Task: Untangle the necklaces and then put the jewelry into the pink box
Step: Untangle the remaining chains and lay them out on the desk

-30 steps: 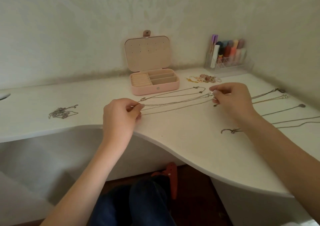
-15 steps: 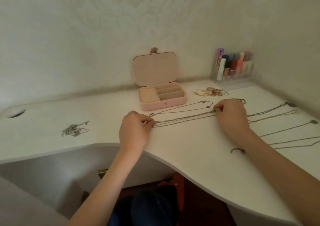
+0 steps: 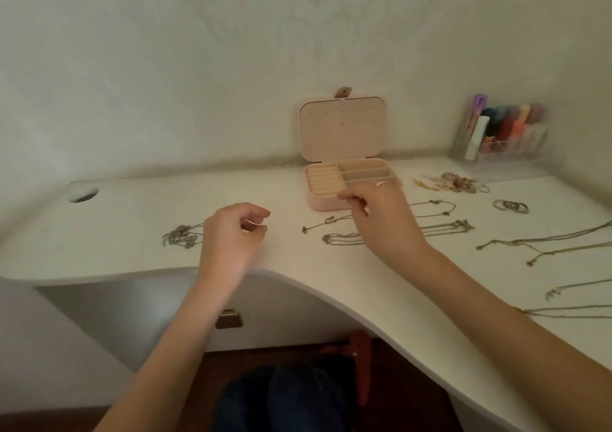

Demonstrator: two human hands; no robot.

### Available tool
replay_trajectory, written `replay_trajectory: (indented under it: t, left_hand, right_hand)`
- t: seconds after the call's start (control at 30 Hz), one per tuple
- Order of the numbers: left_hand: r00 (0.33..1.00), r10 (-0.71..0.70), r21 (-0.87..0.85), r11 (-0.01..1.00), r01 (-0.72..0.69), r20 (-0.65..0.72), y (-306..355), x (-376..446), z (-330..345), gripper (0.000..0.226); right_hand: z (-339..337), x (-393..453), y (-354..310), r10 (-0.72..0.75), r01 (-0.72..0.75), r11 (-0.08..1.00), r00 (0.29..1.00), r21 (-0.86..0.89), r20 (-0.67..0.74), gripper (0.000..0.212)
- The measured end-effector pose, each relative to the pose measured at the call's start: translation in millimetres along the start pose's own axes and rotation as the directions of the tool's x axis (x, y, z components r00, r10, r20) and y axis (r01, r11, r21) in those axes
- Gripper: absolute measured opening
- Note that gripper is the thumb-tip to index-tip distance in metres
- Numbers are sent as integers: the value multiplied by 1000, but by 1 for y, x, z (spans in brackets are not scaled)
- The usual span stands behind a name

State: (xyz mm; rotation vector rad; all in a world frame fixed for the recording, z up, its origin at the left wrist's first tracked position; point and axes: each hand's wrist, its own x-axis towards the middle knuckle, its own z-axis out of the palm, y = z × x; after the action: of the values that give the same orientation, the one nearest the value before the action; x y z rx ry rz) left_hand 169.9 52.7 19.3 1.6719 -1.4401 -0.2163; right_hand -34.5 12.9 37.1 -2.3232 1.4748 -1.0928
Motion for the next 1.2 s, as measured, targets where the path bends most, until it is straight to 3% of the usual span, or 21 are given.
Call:
replay_trajectory:
  t: [0.13, 0.23, 0.37, 0.5, 0.63, 0.73, 0.8, 0.83, 0.9, 0.97, 1.03, 1.1, 1.2]
  left_hand:
    - [996, -47, 261, 963, 66, -78, -33, 2, -43, 31]
    - [994, -84, 401, 910, 104, -66, -54, 4, -72, 23]
    - [980, -196, 318, 931, 177, 27, -71, 7, -89, 24]
    - [991, -129, 136, 982, 132, -32, -85, 12, -81, 5]
    - [998, -67, 135, 989, 67, -2, -94, 21, -70, 12]
    - [991, -133, 43, 990, 134, -21, -94, 32, -67, 13]
    - [964, -263, -189, 950, 249, -48, -92, 43, -67, 19]
    - [940, -341, -365, 879, 307, -32, -91, 48, -66, 22]
    - [876, -481, -713, 597, 367, 48, -87, 58, -65, 22]
    - [819, -568, -866, 369, 338, 78, -87, 63, -64, 24]
    - [806, -590, -860, 385, 336, 50, -90, 65, -61, 27]
    - [836, -548, -794, 507, 335, 3, -92, 62, -59, 27]
    - [873, -486, -714, 621, 322, -30, -91, 60, -59, 17]
  right_hand:
    - [74, 24, -60, -190, 172, 980, 956, 97, 224, 31]
    - [114, 34, -96, -273, 215, 957, 893, 193, 358, 26]
    - [144, 35, -116, -328, 250, 939, 859, 237, 394, 24]
    - [154, 42, -115, -294, 205, 942, 885, 265, 362, 21]
    - [156, 50, -111, -186, 31, 907, 923, 419, 336, 8]
    - [154, 58, -103, 14, -187, 756, 963, 628, 270, 13]
    - [153, 62, -100, 115, -302, 579, 950, 757, 291, 15]
    - [152, 63, -99, 140, -345, 497, 937, 796, 319, 15]
    - [150, 66, -98, 154, -392, 384, 920, 836, 360, 14]
    - [148, 69, -97, 179, -421, 234, 905, 876, 387, 12]
    - [146, 73, -94, 230, -440, 20, 876, 898, 424, 11]
    - [144, 77, -90, 268, -445, -124, 846, 887, 462, 13]
    - [137, 83, -86, 267, -444, -65, 855, 893, 445, 14]
